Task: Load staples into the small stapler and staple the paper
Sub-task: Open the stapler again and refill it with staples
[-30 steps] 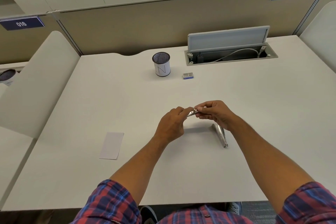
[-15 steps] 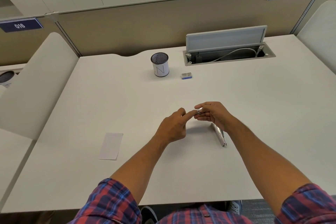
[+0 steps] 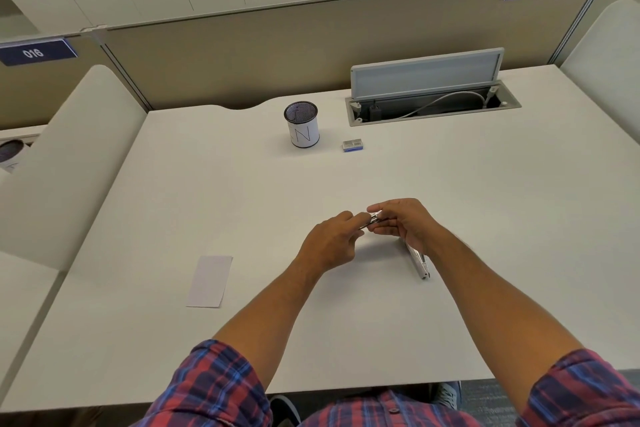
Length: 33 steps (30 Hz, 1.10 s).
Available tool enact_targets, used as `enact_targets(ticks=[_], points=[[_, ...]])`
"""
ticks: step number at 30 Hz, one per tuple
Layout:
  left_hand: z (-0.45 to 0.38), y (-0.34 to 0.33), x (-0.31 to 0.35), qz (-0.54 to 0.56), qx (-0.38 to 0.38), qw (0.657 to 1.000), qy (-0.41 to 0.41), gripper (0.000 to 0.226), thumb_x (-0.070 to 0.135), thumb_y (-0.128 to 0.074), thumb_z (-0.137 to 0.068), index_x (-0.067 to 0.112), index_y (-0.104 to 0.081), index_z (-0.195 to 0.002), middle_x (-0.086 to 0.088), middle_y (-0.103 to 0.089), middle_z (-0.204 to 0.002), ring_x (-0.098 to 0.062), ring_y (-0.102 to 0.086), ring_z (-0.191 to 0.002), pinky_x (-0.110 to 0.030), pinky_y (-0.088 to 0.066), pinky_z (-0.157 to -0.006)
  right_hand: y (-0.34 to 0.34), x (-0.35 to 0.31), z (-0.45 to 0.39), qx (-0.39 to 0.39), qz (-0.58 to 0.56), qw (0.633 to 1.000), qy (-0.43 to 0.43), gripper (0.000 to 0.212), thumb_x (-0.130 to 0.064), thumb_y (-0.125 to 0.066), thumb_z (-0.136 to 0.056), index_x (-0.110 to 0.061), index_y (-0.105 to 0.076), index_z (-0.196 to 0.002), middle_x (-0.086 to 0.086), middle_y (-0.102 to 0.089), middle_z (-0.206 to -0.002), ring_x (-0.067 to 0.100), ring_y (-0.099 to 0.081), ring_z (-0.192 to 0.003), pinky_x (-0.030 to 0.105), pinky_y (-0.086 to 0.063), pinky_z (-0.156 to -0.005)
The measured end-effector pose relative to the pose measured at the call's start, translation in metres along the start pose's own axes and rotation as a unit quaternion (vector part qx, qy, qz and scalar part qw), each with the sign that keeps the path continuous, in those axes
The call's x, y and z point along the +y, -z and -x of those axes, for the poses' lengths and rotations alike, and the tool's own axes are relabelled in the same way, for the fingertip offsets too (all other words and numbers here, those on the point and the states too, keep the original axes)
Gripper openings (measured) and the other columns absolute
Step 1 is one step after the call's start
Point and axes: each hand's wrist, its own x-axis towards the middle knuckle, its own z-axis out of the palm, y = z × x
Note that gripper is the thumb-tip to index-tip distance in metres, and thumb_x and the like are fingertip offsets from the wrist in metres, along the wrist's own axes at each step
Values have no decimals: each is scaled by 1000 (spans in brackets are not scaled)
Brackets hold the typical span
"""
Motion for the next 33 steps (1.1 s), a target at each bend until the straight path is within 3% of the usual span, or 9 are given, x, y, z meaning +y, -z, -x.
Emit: enact_targets(ticks=[4,14,18,22,25,29,31,33], points=[[-2,0,-3,3,23,1000,-3,33,16,-60,-97,27,-63,-128,-2,-62,-93,-30,-59,-73,-32,-45,-56,5,0,1,-15,-23,1000,-5,29,7,-50,-92,10,-71,-112,32,-73,-101,39,-76,-89,34,-64,-78],[-2,-6,-5,-6,47,998,-31,41,17,-62,-96,31,-63,-134,3,-69,-104,-27,-66,-82,-37,-54,-61,11,5,4,-11,-59,998,-11,37,5,-41,-91,12,-69,-113,29,-73,-98,40,-75,-92,34,-63,-77],[-6,-2,-12,63,68,994,50,49,31,-74,-87,34,-59,-134,10,-71,-96,-15,-66,-77,-33,-56,-70,15,4,3,-1,-70,998,4,34,6,-43,-91,11,-70,-111,29,-74,-98,38,-76,-89,34,-64,-78],[-8,4,-24,225,88,954,180,30,36,-88,-71,30,-73,-96,15,-71,-82,-4,-64,-69,-26,-56,-70,22,3,2,7,-66,998,7,31,8,-43,-96,9,-69,-113,29,-74,-101,38,-76,-93,30,-64,-75],[-9,7,-28,290,119,920,235,26,38,-91,-64,29,-73,-82,13,-71,-74,-3,-63,-60,-19,-53,-62,25,4,0,6,-53,998,14,26,8,-47,-100,8,-69,-113,27,-75,-104,36,-77,-95,28,-63,-76],[-12,13,-33,442,140,842,276,30,22,-93,-64,16,-76,-89,-11,-74,-77,-20,-69,-61,-42,-62,-73,26,9,-1,3,-30,999,24,20,2,-54,-102,8,-69,-113,28,-74,-108,33,-77,-97,26,-62,-77],[-11,12,-33,474,145,821,283,40,19,-93,-63,13,-75,-98,-11,-77,-84,-21,-72,-71,-42,-62,-80,23,10,0,-11,-16,999,33,19,-1,-57,-101,7,-70,-112,28,-74,-109,35,-76,-99,26,-62,-78],[-10,6,-30,459,135,831,285,40,22,-93,-63,17,-76,-99,-4,-79,-87,-17,-75,-80,-34,-60,-81,17,11,0,-22,-7,999,46,19,-5,-60,-101,6,-71,-111,29,-74,-108,36,-75,-100,26,-62,-79]])
